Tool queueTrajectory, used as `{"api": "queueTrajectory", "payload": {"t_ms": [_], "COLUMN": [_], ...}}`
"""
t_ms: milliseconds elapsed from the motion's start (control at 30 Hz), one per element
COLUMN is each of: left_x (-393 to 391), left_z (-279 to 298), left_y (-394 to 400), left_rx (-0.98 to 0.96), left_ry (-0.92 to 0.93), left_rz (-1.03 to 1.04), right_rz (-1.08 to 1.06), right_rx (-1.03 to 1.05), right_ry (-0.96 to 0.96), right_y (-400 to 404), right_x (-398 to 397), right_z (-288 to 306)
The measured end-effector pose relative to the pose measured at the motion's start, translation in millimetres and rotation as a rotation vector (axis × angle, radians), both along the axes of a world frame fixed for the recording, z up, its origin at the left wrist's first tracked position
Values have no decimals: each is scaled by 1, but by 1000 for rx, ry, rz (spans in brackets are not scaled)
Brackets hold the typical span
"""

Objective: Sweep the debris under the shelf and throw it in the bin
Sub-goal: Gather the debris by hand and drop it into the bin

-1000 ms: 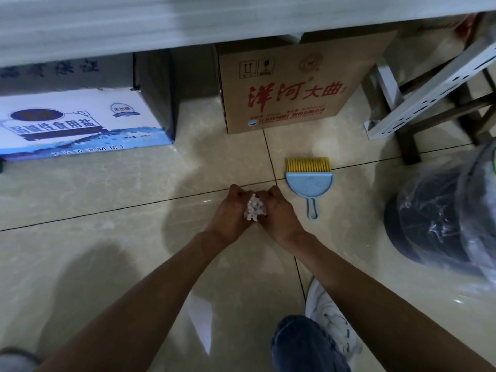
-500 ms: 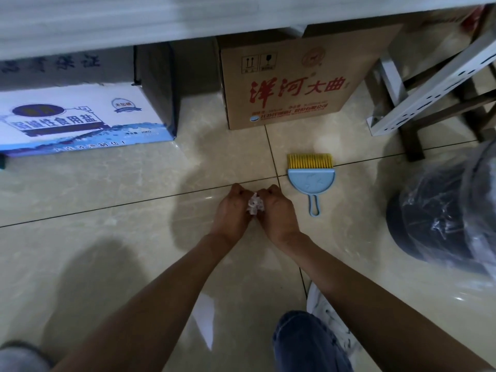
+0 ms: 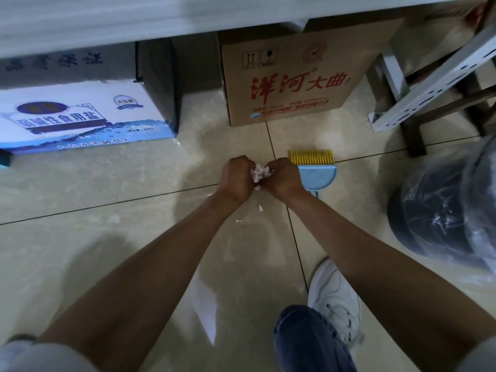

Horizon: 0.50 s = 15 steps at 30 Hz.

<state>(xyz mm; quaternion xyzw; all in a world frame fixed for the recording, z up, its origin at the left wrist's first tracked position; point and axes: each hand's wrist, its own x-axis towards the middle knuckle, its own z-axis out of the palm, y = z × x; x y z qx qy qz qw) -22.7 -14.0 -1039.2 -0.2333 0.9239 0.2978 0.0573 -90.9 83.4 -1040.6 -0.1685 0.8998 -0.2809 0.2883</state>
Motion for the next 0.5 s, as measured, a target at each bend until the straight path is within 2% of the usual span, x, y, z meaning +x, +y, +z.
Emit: {"api": "queueTrajectory", "payload": {"t_ms": [233,500], "left_x": [-14,-35], "left_z": [40,124], "left_y": [2,43], "left_rx": [-48,-105], "left_ry": [27,141], "left_rz": [7,-44], "right_rz": [-63,-190], "right_rx": [-74,-137], "right_ry": [36,98], "right_y": [4,45], "right_x": [-9,-22], "right_z": [35,121]}}
